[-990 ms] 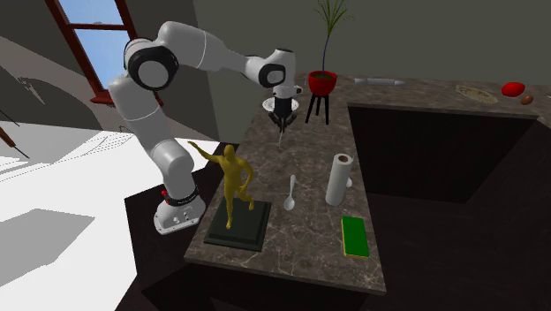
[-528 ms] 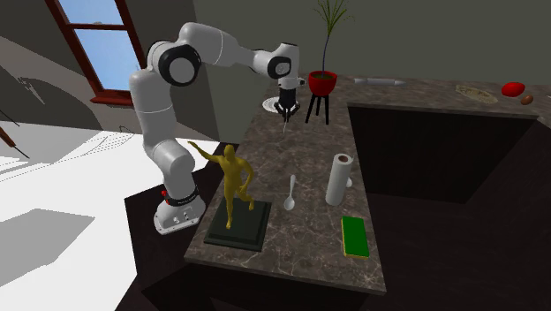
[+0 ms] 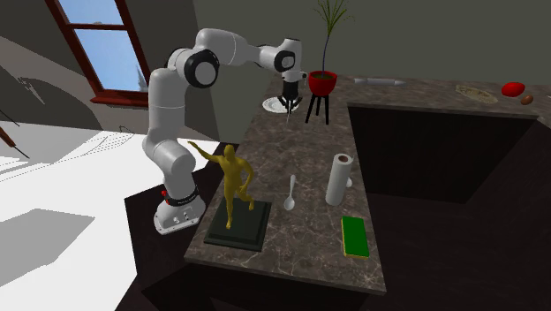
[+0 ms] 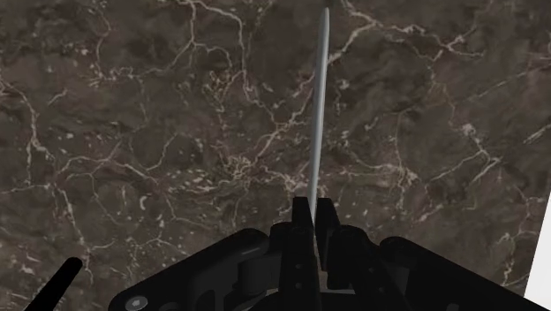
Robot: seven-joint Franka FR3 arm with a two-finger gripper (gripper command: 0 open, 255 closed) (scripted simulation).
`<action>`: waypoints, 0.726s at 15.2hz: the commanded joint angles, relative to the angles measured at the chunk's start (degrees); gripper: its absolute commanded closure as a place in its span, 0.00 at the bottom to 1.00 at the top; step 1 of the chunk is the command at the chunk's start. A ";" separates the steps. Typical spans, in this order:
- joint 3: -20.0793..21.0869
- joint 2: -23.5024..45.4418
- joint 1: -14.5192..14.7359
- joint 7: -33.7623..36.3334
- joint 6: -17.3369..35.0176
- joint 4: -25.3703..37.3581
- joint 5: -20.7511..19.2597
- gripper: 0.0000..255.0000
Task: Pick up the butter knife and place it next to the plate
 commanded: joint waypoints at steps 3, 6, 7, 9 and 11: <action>0.11 1.00 0.07 0.15 2.30 -1.32 0.15 1.00; 0.15 1.52 0.06 0.14 4.41 -2.92 0.24 1.00; 0.16 1.71 0.06 0.13 5.10 -3.42 0.27 1.00; 0.19 2.14 0.05 0.11 6.48 -4.37 0.35 1.00; 0.22 2.61 0.03 0.09 7.84 -5.27 0.43 1.00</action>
